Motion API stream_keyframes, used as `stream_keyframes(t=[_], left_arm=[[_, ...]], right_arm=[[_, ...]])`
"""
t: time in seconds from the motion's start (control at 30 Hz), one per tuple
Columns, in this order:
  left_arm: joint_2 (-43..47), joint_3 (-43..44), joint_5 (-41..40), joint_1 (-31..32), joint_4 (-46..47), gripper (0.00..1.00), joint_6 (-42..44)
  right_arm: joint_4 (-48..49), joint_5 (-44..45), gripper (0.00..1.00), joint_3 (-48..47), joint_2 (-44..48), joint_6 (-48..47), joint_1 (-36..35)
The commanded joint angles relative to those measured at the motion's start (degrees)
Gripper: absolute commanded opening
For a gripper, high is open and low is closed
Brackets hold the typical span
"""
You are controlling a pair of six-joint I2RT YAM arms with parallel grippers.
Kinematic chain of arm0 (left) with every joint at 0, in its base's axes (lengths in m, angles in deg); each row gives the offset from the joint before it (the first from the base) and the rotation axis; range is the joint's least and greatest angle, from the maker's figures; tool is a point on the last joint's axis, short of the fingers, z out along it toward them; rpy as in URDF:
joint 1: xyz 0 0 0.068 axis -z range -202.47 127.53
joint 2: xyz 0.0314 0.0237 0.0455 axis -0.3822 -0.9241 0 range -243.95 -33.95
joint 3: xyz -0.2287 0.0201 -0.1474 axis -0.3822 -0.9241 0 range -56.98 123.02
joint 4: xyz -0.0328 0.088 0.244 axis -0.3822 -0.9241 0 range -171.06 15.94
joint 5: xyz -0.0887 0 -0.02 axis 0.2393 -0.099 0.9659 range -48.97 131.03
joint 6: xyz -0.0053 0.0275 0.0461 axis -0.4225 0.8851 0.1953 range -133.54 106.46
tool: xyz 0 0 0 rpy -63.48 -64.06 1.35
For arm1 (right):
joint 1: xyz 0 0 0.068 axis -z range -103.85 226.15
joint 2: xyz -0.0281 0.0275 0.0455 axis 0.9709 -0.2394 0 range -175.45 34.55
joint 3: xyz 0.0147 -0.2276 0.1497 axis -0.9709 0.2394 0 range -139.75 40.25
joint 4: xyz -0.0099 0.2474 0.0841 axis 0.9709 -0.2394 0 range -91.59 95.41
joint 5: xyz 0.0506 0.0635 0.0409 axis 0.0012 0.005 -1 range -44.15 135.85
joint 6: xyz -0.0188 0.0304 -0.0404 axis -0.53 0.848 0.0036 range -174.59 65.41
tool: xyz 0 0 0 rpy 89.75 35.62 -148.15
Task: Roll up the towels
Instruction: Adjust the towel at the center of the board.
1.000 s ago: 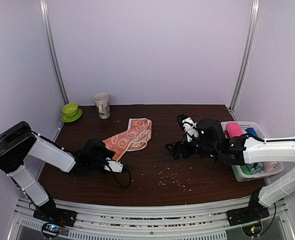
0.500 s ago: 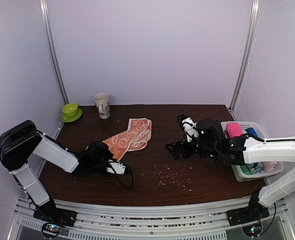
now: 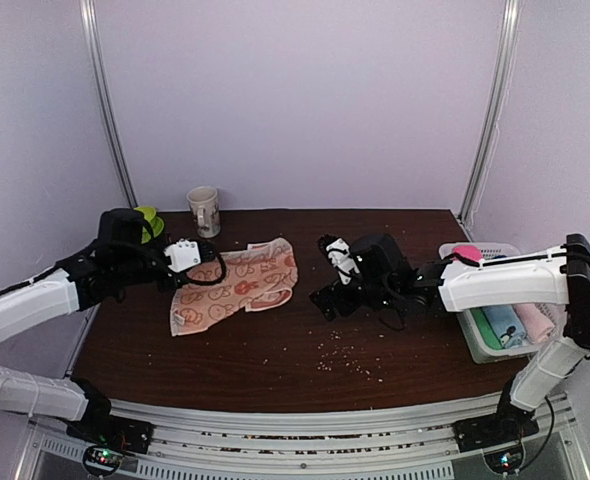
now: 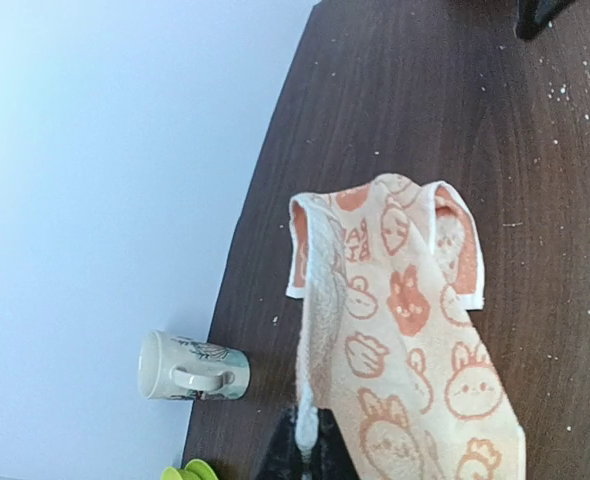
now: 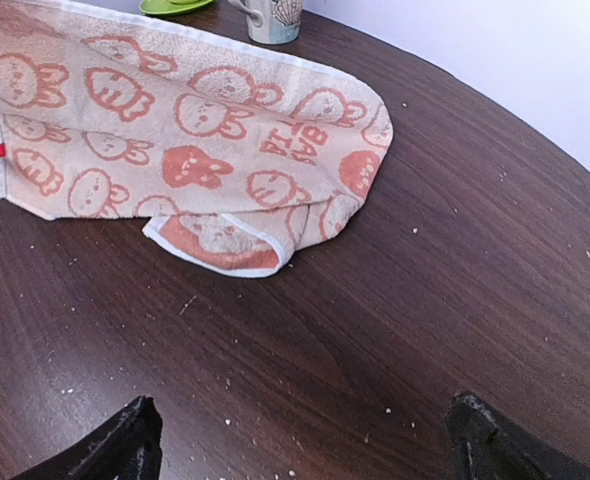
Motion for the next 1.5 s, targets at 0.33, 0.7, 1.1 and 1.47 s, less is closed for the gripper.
stream_keyframes(t=[0.33, 0.7, 1.1, 1.47], left_arm=[[8.4, -0.7, 16.6, -4.6, -33.3, 0.0, -0.6], [6.0, -7.2, 18.2, -4.5, -31.8, 0.0, 0.5], [4.1, -10.8, 21.3, -4.0, -28.4, 0.0, -0.8], [3.4, -11.0, 20.6, -3.3, -26.9, 0.0, -1.9]], right_arm=[[-13.5, -20.2, 0.99, -41.1, -30.5, 2.0, 9.3], [-12.9, -29.2, 0.91, -70.7, -54.9, 19.8, 12.2], [-6.3, -26.8, 0.89, -65.5, -58.6, 22.3, 8.6], [-5.2, -24.4, 0.71, -66.4, -61.5, 23.2, 8.1]])
